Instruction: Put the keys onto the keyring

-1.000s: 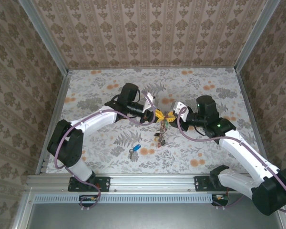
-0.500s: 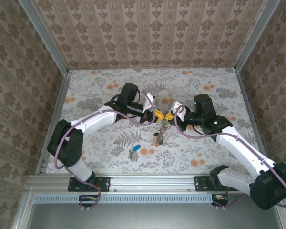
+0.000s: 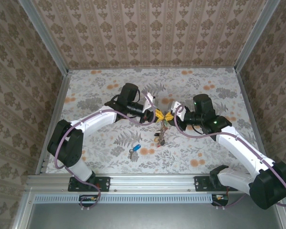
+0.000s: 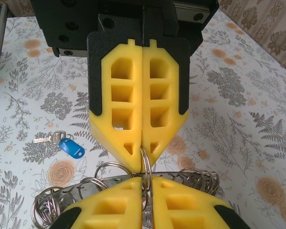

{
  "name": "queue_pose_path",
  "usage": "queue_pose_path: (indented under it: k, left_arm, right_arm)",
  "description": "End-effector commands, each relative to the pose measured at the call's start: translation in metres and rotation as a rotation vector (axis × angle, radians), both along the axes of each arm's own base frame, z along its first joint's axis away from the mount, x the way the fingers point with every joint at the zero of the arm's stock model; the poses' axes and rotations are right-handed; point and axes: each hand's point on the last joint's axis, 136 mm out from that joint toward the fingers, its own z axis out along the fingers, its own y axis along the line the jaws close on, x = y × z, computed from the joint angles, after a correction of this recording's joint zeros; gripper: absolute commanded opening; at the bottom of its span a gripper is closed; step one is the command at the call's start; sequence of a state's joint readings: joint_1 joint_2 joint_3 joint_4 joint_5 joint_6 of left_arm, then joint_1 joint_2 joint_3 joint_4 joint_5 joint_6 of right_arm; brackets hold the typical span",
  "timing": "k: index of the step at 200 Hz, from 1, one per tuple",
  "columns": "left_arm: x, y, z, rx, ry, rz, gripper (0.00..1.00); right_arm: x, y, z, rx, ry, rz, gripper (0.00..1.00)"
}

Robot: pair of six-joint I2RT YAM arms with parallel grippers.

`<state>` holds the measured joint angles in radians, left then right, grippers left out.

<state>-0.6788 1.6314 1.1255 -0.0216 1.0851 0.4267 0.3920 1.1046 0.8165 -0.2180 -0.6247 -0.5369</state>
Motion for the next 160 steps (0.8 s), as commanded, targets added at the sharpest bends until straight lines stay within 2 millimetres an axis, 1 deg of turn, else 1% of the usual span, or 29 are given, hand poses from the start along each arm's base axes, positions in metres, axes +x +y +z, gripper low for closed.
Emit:
queue_pose_path:
  k: [1, 31, 36, 47, 57, 69, 81, 93, 135, 146, 160]
  left_arm:
    - [-0.014, -0.001, 0.037, -0.097, -0.067, -0.077, 0.0]
    - [-0.014, -0.001, 0.038, -0.099, -0.069, -0.077, 0.0]
    - [-0.013, -0.001, 0.038, -0.099, -0.07, -0.076, 0.0]
    - [-0.013, -0.001, 0.038, -0.098, -0.07, -0.075, 0.0]
    - [-0.013, -0.001, 0.037, -0.095, -0.072, -0.071, 0.0]
    - [-0.012, -0.001, 0.037, -0.092, -0.075, -0.066, 0.0]
    - [-0.011, -0.001, 0.035, -0.083, -0.078, -0.057, 0.0]
    - [-0.01, -0.001, 0.031, -0.059, -0.087, -0.047, 0.1]
    - [-0.011, -0.001, 0.016, 0.035, -0.128, -0.052, 0.13]
    - [-0.011, -0.001, 0.014, 0.051, -0.129, -0.056, 0.16]
    - [-0.013, -0.001, 0.01, 0.07, -0.126, -0.066, 0.16]
  right_arm:
    - [0.004, 0.009, 0.019, 0.045, -0.04, 0.028, 0.16]
    - [0.006, 0.009, 0.019, 0.042, -0.042, 0.023, 0.16]
    - [0.007, 0.009, 0.018, 0.042, -0.043, 0.02, 0.15]
    - [0.007, 0.009, 0.019, 0.039, -0.046, 0.02, 0.07]
    - [0.008, 0.008, 0.018, 0.031, -0.046, 0.009, 0.05]
    - [0.009, 0.006, 0.017, 0.021, -0.046, -0.001, 0.01]
    - [0.008, 0.005, 0.017, 0.012, -0.046, -0.001, 0.0]
    - [0.007, 0.004, 0.017, -0.003, -0.045, -0.001, 0.0]
    - [0.0, 0.007, 0.018, -0.053, -0.027, 0.028, 0.01]
    - [-0.002, 0.008, 0.017, -0.067, -0.021, 0.037, 0.01]
    - [-0.002, 0.009, 0.018, -0.079, -0.023, 0.038, 0.01]
